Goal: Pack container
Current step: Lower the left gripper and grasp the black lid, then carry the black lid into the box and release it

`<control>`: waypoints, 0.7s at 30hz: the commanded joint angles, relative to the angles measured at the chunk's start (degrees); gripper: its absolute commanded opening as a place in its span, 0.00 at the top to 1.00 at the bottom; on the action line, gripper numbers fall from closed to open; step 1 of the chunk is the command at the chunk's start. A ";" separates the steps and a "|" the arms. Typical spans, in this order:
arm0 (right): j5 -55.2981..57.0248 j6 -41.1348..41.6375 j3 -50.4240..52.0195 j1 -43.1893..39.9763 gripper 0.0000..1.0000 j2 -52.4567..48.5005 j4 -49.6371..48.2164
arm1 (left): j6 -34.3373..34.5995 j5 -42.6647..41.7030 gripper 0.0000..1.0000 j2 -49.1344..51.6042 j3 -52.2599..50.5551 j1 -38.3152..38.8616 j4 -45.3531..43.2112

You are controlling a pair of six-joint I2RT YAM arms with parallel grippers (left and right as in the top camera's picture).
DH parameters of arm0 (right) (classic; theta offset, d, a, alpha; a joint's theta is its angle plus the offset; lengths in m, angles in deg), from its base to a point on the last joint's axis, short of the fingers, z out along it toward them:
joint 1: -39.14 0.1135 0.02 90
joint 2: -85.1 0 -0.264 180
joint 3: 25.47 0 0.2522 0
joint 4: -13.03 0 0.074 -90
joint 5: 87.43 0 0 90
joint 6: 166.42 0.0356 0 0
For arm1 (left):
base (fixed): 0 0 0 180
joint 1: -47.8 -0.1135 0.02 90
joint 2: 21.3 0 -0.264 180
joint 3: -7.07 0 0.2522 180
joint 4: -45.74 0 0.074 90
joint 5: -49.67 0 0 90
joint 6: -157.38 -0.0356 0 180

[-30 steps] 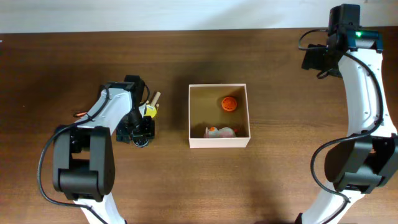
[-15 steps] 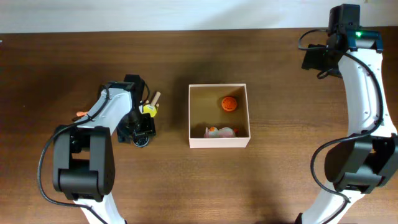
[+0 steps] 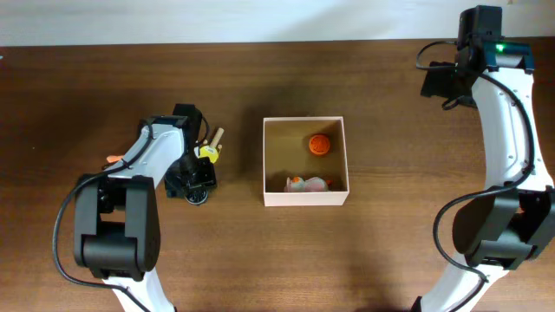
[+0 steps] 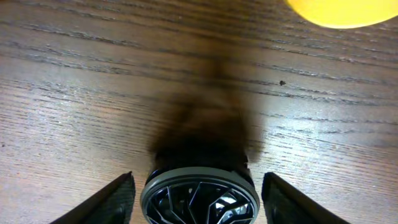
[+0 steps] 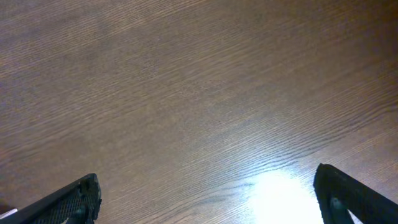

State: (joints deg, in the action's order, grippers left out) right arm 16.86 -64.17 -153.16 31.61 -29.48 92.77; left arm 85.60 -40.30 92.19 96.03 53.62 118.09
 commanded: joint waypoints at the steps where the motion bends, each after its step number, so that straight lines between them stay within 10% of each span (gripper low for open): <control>1: 0.31 0.94 0.31 -0.37 0.01 -0.13 0.04 | 0.59 -0.24 0.36 0.48 -0.52 -0.17 -0.09; 21: 0.33 0.94 0.31 -0.37 0.01 -0.13 0.02 | 0.13 -1.27 0.51 0.44 6.78 -0.24 3.04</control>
State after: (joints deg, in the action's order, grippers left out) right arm 16.86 -64.12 -153.16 31.61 -29.48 92.77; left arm 85.64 -40.98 92.19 97.72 53.62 119.68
